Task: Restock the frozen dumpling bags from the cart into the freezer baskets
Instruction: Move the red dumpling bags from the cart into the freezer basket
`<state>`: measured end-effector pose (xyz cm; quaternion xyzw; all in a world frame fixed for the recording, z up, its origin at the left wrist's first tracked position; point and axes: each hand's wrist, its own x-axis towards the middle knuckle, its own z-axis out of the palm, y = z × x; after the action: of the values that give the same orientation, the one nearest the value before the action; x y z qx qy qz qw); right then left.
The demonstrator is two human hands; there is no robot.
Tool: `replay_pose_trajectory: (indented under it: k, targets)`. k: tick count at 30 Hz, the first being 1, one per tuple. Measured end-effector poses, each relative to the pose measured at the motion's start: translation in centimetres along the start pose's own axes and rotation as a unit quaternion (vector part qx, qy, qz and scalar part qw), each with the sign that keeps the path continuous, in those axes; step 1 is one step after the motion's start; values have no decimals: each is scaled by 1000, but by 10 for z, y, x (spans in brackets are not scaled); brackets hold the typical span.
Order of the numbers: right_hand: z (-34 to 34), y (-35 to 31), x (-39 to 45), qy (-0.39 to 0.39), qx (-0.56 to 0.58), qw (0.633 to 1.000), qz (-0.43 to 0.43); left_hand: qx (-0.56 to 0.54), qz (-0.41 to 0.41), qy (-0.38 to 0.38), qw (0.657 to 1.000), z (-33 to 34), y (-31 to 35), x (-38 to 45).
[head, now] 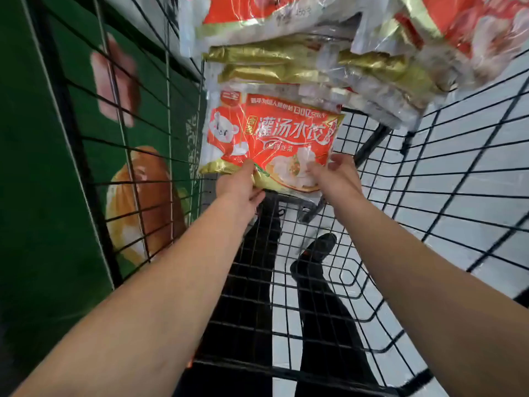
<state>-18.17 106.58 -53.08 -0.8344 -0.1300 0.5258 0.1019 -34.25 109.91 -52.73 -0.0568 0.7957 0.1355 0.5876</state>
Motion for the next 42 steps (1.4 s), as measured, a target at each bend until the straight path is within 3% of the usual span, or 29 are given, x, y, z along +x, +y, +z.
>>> replay_pose_trajectory:
  k: [5, 11, 14, 17, 19, 23, 31, 42]
  targets:
    - [7, 2, 7, 29, -14, 999, 5, 17, -11, -3, 1000, -4, -19, 9]
    - [-10, 33, -11, 51, -59, 997, 23, 155, -65, -29, 985, -26, -44, -18]
    - [-17, 45, -12, 56, -57, 996, 51, 231, 67, 47, 969, -39, -35, -22]
    - [-19, 53, -8, 57, -12, 996, 66, 339, 232, 99, 906, -44, -16, -13]
    - [-19, 56, -4, 72, 41, 993, 78, 359, 279, 105, 884, -39, -4, 2]
    - [-16, 57, 4, 123, 112, 981, 103, 324, 261, 94, 905, -26, 5, 30]
    - [-25, 58, -13, 147, 155, 969, 123, 319, 222, -43, 920, -35, -20, 19]
    - [-79, 30, -117, 69, 178, 982, -2, 244, 274, -7, 930, -100, -40, -108]
